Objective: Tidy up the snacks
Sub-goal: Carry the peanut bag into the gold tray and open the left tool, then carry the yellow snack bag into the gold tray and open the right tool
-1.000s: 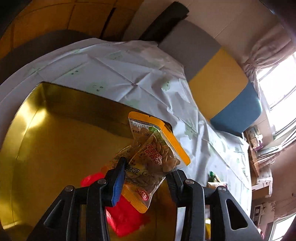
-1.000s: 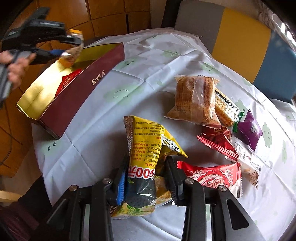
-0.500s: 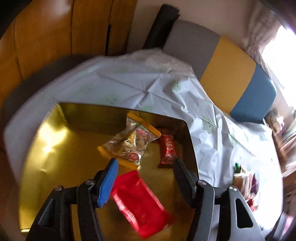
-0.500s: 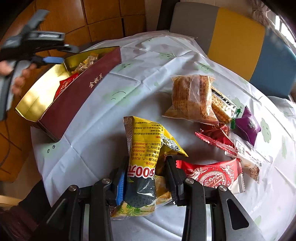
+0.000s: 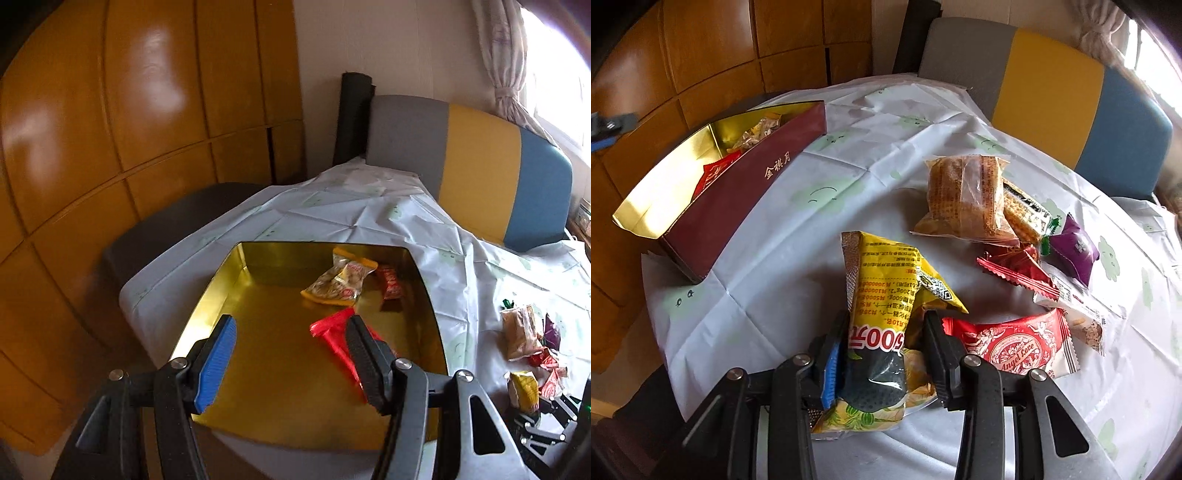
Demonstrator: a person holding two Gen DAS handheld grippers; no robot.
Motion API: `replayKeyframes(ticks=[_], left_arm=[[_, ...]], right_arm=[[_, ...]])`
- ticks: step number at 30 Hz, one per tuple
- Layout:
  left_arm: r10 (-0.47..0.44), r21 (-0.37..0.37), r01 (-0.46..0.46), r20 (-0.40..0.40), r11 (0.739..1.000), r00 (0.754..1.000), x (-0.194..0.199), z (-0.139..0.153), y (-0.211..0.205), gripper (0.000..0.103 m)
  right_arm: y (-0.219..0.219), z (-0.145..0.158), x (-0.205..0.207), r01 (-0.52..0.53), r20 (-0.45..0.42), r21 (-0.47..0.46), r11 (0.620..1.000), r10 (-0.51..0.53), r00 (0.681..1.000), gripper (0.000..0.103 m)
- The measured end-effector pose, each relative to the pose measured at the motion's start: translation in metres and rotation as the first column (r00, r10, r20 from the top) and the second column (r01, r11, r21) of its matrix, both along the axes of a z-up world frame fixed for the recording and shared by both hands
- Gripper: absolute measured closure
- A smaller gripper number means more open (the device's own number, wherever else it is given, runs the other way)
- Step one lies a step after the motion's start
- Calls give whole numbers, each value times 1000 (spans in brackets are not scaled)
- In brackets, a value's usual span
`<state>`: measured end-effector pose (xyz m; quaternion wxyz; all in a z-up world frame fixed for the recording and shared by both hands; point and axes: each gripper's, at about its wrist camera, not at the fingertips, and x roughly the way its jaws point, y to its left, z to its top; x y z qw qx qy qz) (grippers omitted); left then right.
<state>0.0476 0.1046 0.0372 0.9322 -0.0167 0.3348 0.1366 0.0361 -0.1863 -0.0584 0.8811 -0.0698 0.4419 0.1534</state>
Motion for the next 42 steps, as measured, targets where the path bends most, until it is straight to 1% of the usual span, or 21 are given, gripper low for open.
replayKeyframes(ticks=[2,5,9,12,17,21,24,27,31,38,40,42], left_arm=[[13,10,-13,3,1000,1000,-9,1,2,41],[28,48,-29,8,998,1000,-20,1,3,41],[45,55,-46,19,997,999,-30,1,7,41],[56,67,-58,30,996,998,-35,3,8,41],[59,67,-61,38,996,998,-39,4,11,41],[59,65,-61,40,996,997,-42,4,15,41],[64,63,-66,35,996,997,-43,2,18,41],[69,52,-71,28,996,997,-43,0,22,41],[77,46,-78,20,996,997,-44,-3,27,41],[92,35,-93,18,995,996,-44,-5,34,41],[97,32,-98,22,995,995,-46,-5,36,41],[102,30,-103,21,994,995,-47,-5,38,41]], right_arm=[[0,-1,-3,8,20,0,1000,-8,1000,61],[1,-3,-7,16,56,-5,1000,-16,998,60],[1,-5,-12,26,89,-9,1000,-25,996,59],[2,-5,-13,37,95,-15,999,-35,995,59],[4,-3,-11,59,77,-25,998,-57,995,60],[5,2,-4,80,24,-23,996,-80,997,63],[5,7,3,99,-28,1,995,-99,995,63],[11,18,5,93,-31,41,995,-92,995,63],[30,41,6,45,-1,91,995,-45,999,63],[85,83,20,-99,53,176,979,91,994,63],[104,90,24,-145,63,181,973,136,989,63],[126,95,28,-194,82,166,967,183,980,63]])
